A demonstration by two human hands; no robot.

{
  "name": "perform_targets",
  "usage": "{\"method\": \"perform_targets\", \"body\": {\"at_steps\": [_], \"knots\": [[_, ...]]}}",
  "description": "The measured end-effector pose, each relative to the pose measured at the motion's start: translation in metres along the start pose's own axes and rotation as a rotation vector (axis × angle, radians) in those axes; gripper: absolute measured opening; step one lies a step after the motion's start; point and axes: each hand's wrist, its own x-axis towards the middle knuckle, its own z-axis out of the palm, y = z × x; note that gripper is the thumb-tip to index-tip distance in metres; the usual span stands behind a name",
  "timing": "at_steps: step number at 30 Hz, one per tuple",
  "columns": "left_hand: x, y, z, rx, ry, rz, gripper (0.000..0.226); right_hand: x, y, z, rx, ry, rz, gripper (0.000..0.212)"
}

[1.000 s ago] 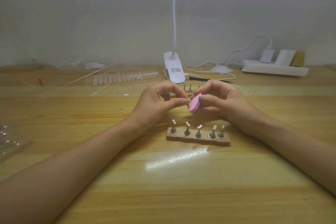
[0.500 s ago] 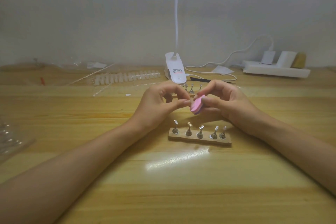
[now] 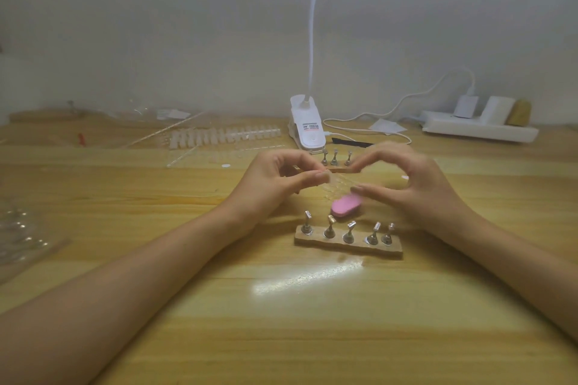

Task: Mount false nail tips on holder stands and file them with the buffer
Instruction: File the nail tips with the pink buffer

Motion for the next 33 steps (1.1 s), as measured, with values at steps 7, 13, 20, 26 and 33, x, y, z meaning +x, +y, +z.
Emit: {"method": "perform_targets", "body": {"at_steps": [7, 13, 20, 26, 33], "knots": [[-0.003, 0.007, 0.0, -0.061, -0.108, 0.011, 0.004, 0.0, -0.026, 0.004, -0.022, -0.006, -0.282, 0.028], [-0.003, 0.018, -0.005, -0.088, -0.168, -0.005, 0.008, 0.001, -0.042, 0.003, -0.124, 0.102, -0.33, 0.022], [0.005, 0.064, -0.036, 0.279, -0.322, 0.025, 0.033, 0.002, -0.055, -0.006, -0.013, 0.17, -0.211, 0.021], [-0.023, 0.039, -0.041, 0.359, -0.372, -0.11, 0.067, -0.006, -0.054, 0.013, 0.057, -0.041, -0.114, 0.018], [-0.042, 0.011, -0.017, 0.288, -0.109, -0.044, 0.058, -0.011, -0.051, 0.027, 0.063, -0.112, -0.05, 0.012]]}}
